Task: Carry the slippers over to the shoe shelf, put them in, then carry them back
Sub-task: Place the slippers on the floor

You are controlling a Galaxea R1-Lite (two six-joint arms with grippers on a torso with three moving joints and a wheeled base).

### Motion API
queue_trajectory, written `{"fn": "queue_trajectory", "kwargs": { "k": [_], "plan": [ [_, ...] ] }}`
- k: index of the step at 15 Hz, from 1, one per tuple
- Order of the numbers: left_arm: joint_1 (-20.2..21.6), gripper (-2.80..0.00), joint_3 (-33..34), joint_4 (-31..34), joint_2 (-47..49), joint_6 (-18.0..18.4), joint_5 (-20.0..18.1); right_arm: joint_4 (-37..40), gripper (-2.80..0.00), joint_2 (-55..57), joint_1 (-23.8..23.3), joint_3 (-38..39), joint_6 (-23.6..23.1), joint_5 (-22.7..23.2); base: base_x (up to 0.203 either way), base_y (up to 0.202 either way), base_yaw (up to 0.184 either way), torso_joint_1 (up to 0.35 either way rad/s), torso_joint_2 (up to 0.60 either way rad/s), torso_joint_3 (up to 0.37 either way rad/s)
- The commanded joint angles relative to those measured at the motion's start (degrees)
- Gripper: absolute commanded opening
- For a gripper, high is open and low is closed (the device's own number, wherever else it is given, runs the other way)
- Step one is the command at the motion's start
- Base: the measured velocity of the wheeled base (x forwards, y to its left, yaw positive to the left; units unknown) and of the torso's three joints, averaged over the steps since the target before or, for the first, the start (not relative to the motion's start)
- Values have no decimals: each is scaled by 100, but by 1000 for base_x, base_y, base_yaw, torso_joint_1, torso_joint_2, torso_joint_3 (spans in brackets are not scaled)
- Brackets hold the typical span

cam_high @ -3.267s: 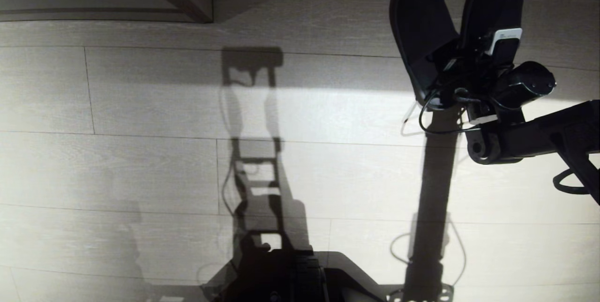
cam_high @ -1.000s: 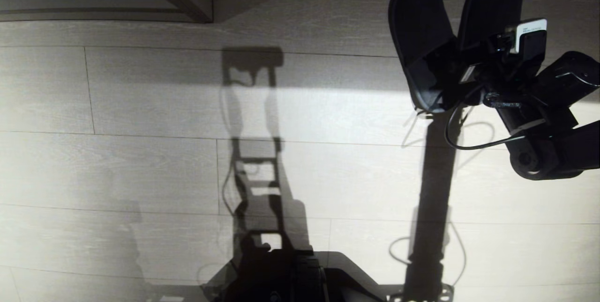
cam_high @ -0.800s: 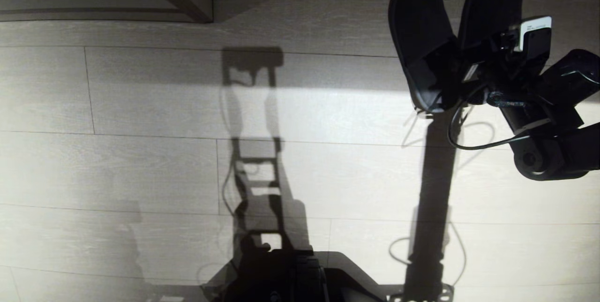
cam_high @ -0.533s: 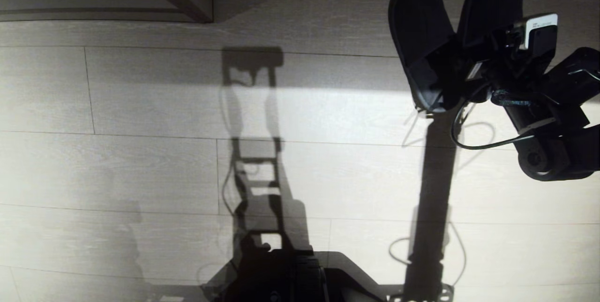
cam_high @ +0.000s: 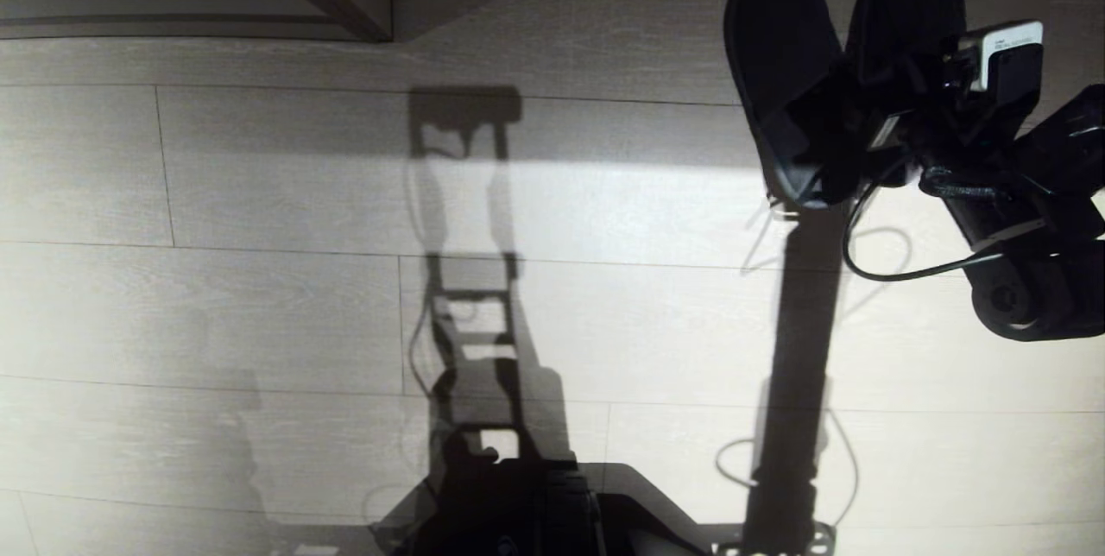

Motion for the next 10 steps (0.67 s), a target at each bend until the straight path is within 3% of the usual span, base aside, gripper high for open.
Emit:
{"fn": "queue_trajectory", "kwargs": {
  "k": [1,10],
  "plan": [
    [0,-280,0,0,0,-2,1,-15,0,-32,4,172,-53,19,0,0,0,0,0,0],
    [0,-280,0,0,0,-2,1,150,0,-329,-77,1691,-58,45,0,0,0,0,0,0]
  ]
}}
